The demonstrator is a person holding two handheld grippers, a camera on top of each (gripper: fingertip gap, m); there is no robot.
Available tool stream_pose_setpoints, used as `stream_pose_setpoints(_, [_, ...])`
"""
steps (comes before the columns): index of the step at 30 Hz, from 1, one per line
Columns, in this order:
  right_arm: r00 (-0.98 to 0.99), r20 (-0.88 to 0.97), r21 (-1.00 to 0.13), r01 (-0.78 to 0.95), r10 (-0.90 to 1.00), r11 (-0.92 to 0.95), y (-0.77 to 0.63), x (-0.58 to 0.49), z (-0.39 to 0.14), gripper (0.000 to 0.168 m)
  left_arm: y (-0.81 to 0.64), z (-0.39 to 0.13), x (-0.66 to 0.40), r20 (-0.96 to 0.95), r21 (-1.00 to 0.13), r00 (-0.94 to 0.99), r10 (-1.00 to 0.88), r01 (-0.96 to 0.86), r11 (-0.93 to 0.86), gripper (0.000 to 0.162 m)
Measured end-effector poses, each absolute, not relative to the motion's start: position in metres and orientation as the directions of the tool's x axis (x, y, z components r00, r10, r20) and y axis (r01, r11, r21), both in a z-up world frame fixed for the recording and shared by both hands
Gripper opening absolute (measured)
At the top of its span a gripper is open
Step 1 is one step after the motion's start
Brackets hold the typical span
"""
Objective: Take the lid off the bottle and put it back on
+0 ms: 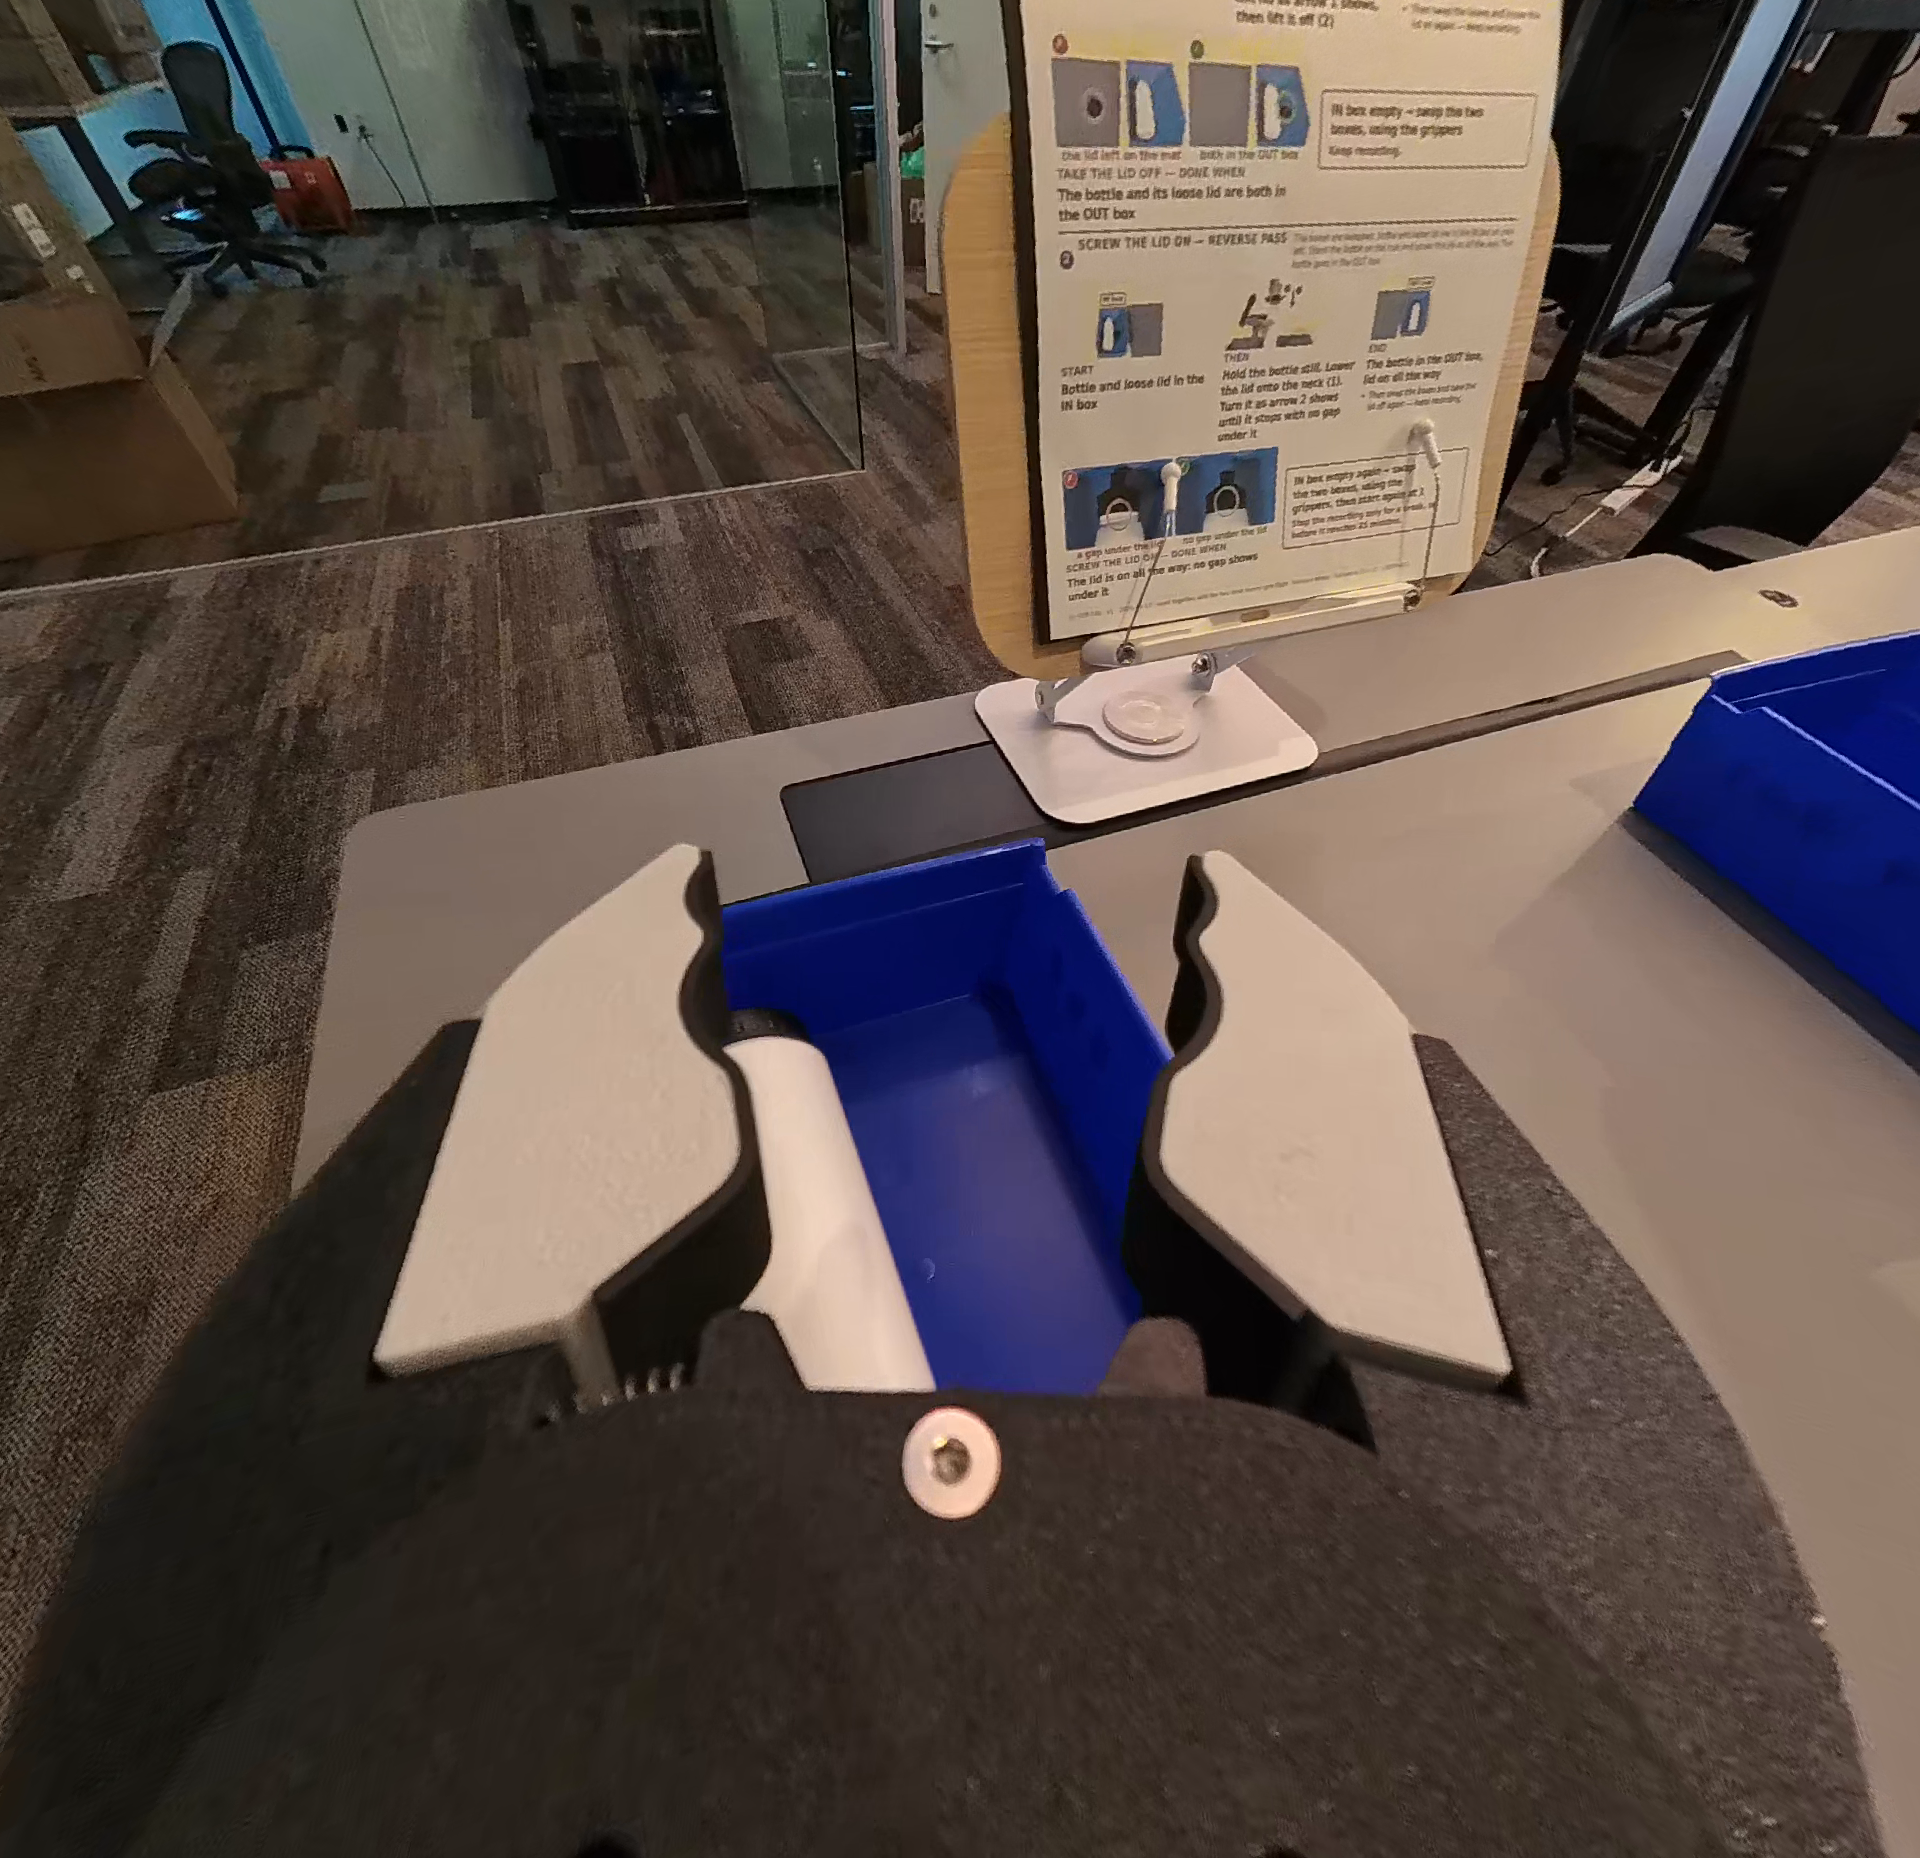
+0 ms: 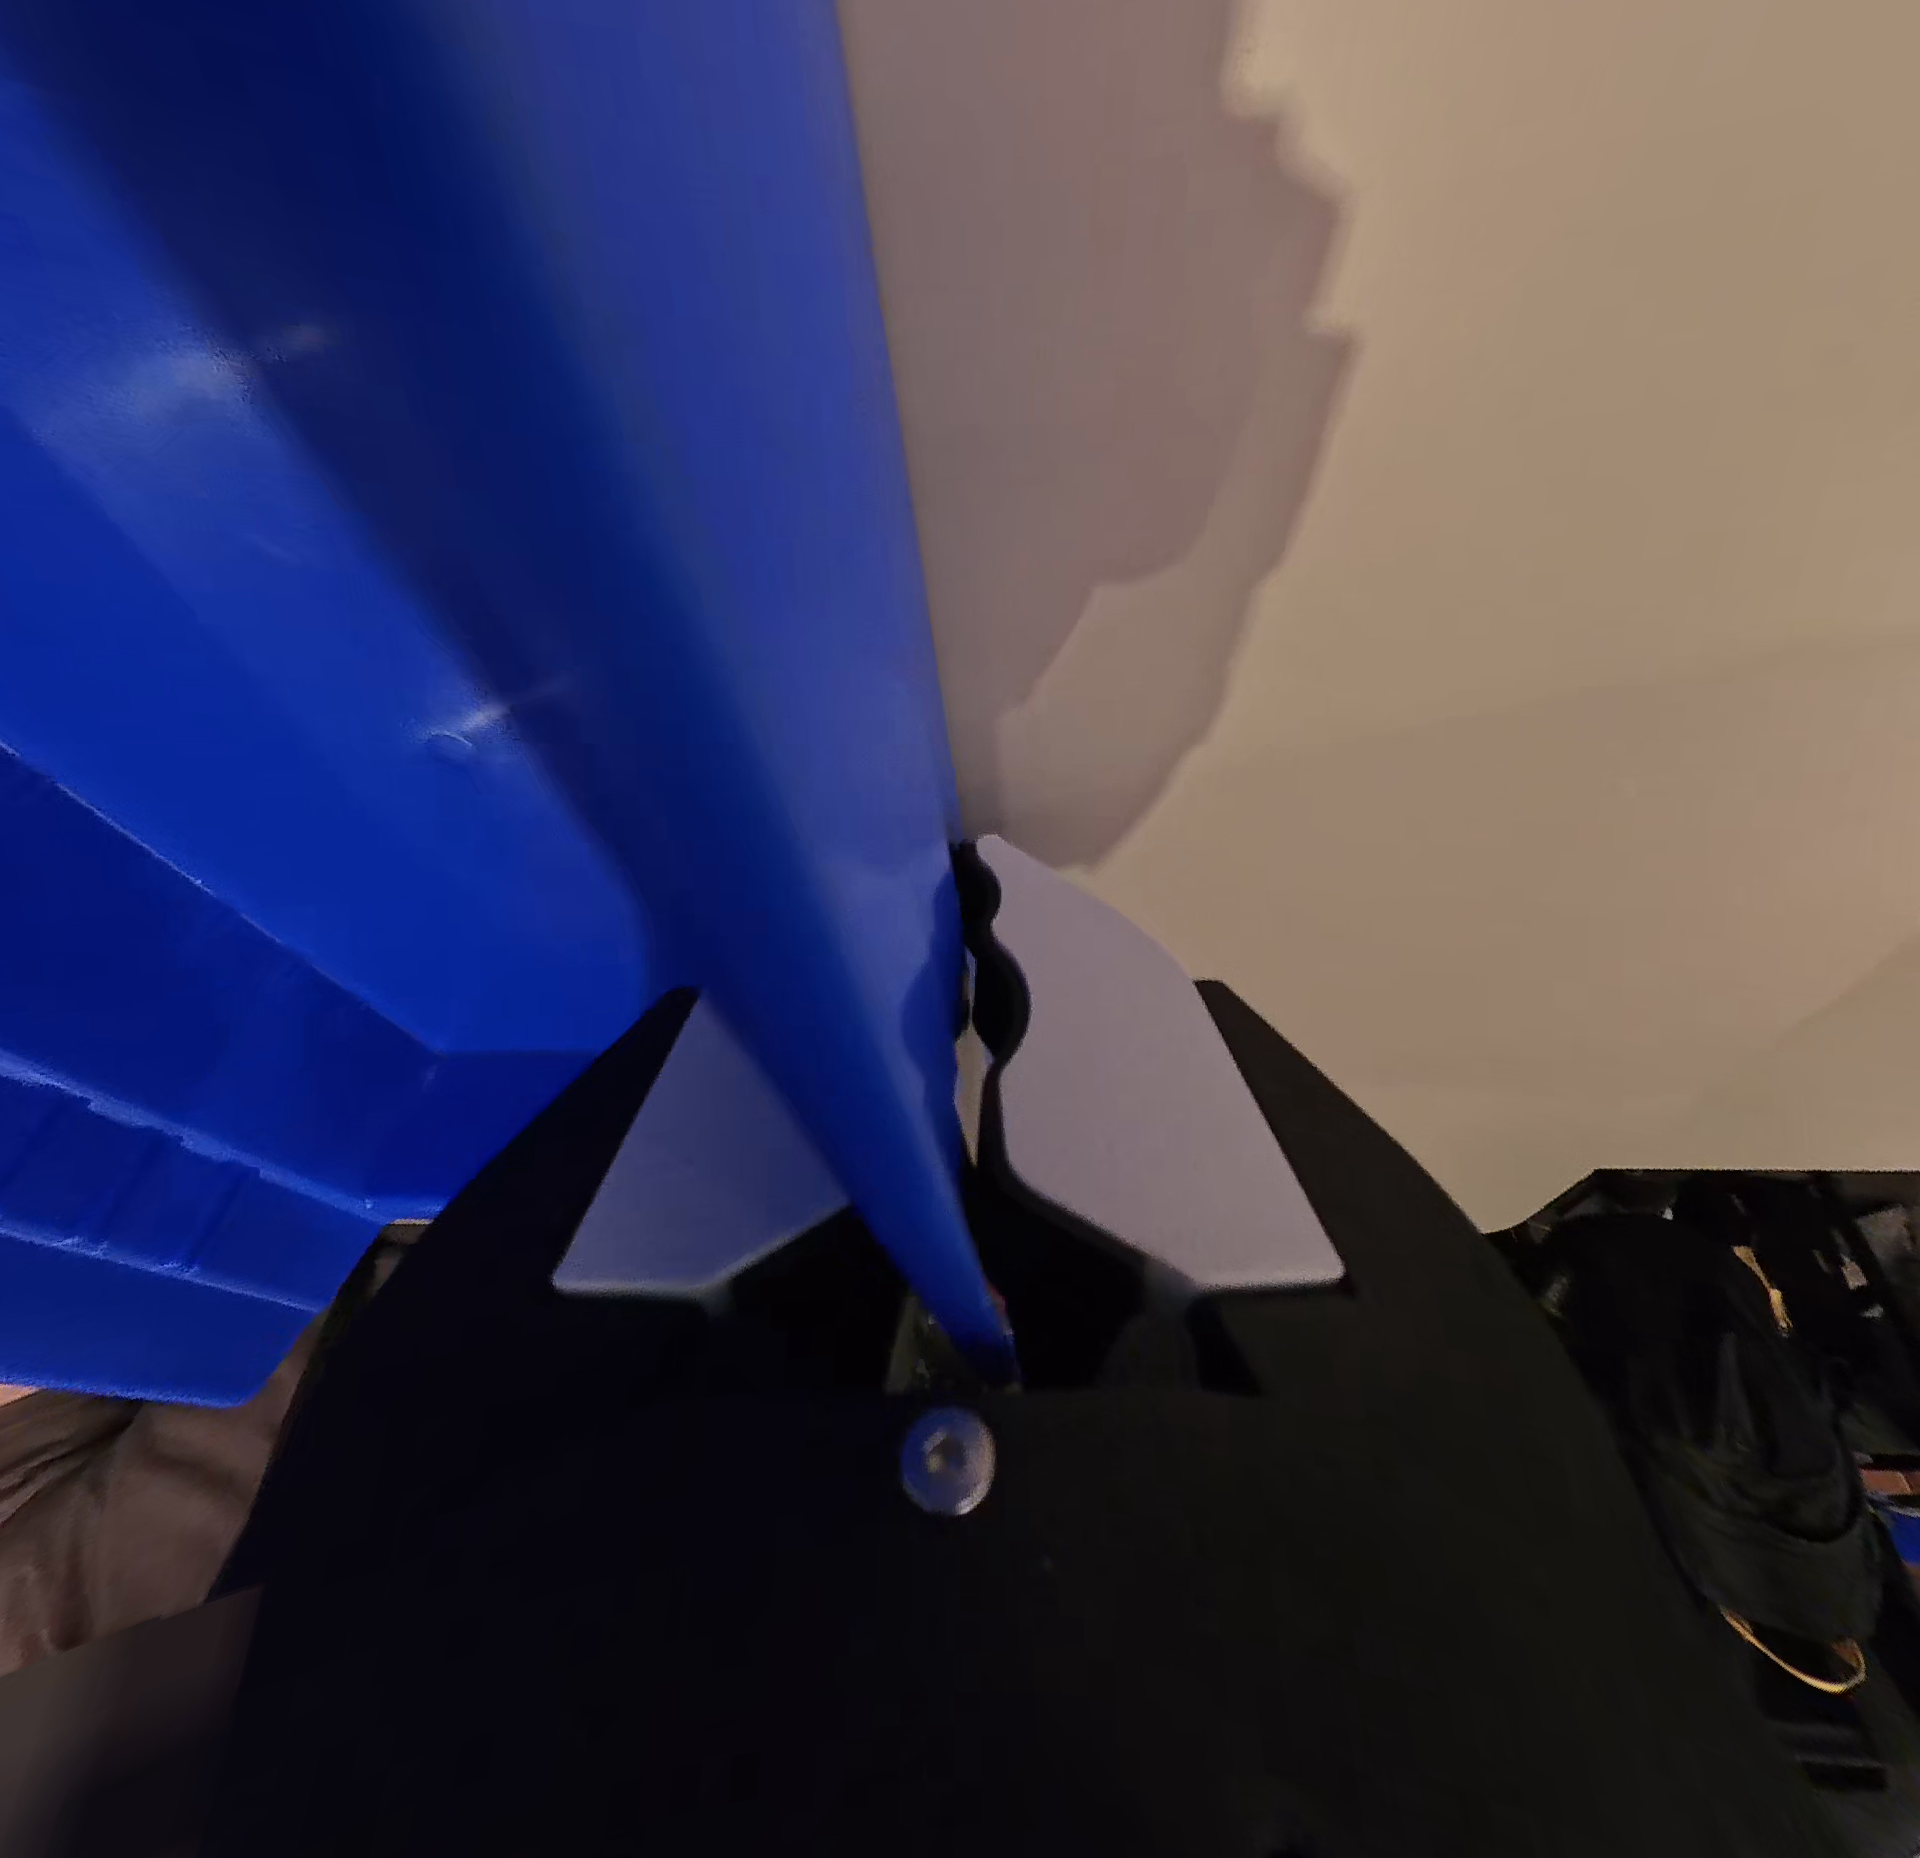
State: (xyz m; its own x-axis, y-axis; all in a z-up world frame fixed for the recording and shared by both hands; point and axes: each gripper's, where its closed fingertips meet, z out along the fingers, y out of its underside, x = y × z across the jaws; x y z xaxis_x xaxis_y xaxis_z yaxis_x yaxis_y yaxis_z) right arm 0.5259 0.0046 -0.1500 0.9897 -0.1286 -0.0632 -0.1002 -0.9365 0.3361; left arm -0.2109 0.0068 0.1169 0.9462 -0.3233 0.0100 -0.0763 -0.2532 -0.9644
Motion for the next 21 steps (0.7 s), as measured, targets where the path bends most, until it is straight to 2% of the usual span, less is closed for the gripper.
stream_pose_setpoints(9, [0.985,-0.060,0.340,-0.134,-0.164,-0.931,0.009,0.524,-0.151,0.005,0.014,0.113,-0.205,-0.020,-0.960,0.946,-0.325,-0.108,-0.256,0.084])
stream_pose_setpoints(11, [0.986,-0.067,0.291,-0.126,-0.151,-0.948,0.013,0.524,-0.152,0.008,0.016,0.112,-0.203,-0.031,-0.960,0.945,-0.326,-0.119,-0.254,0.084])
stream_pose_setpoints(13, [0.983,-0.093,0.236,-0.132,-0.158,-0.963,0.018,0.519,-0.153,0.027,0.021,0.114,-0.204,-0.045,-0.963,0.955,-0.293,-0.120,-0.242,0.084])
stream_pose_setpoints(14, [0.984,-0.088,0.206,-0.134,-0.155,-0.969,0.020,0.519,-0.153,0.031,0.024,0.115,-0.205,-0.057,-0.965,0.962,-0.268,-0.122,-0.231,0.085])
stream_pose_setpoints(18, [0.990,-0.067,0.055,-0.122,-0.126,-0.991,0.031,0.523,-0.148,0.034,0.034,0.121,-0.206,-0.151,-0.969,0.978,-0.142,-0.175,-0.175,0.091])
stream_pose_setpoints(21, [0.995,-0.031,-0.058,-0.095,-0.094,-0.994,0.036,0.527,-0.139,0.044,0.037,0.125,-0.202,-0.227,-0.961,0.972,-0.068,-0.235,-0.143,0.097])
